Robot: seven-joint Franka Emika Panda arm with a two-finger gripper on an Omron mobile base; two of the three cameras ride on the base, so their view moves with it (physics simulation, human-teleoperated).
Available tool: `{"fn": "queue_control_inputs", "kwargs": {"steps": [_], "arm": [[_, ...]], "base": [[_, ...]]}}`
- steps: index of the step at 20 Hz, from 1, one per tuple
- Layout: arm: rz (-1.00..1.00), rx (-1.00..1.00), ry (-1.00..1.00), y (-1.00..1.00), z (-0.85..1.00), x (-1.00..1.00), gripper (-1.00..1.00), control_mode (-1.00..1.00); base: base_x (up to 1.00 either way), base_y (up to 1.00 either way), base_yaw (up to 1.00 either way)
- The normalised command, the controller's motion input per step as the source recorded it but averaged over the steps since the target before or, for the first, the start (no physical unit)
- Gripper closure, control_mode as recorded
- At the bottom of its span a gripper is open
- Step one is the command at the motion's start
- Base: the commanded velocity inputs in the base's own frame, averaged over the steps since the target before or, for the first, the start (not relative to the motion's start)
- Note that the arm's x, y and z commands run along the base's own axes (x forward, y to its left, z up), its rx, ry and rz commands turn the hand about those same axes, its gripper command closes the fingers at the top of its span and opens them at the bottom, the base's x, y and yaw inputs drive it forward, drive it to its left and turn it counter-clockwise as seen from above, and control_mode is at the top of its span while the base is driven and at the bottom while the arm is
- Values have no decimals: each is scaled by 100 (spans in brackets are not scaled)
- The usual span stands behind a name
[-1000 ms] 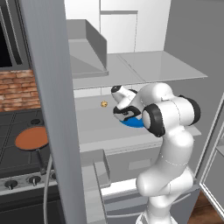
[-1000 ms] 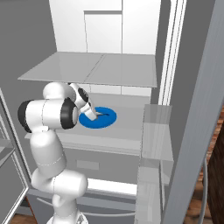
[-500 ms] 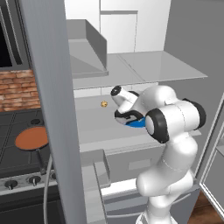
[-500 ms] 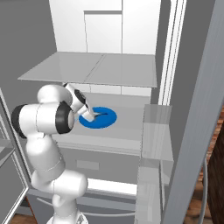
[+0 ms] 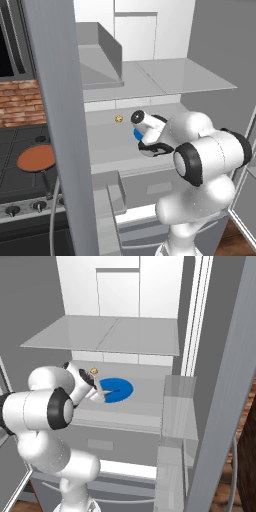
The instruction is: Retrieve the fish from the fridge and place it on the saucepan with marinade on the stove.
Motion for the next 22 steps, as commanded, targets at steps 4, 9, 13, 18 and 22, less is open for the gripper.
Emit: {"fn": "queue_control_inputs", "kwargs": {"steps": [4, 9, 13, 18, 22], "arm": [[5, 0, -1, -4, 19, -28, 100, -100], [5, 0, 0, 0, 44, -12, 100, -100], [4, 0, 0, 0, 61, -9, 100, -100], [3, 0, 0, 0, 51, -46, 100, -100], [0, 1, 0, 0, 32, -69, 100, -100]], "base": [[0, 0, 0], [0, 0, 0], [0, 0, 0], [0, 0, 0], [0, 0, 0]]}}
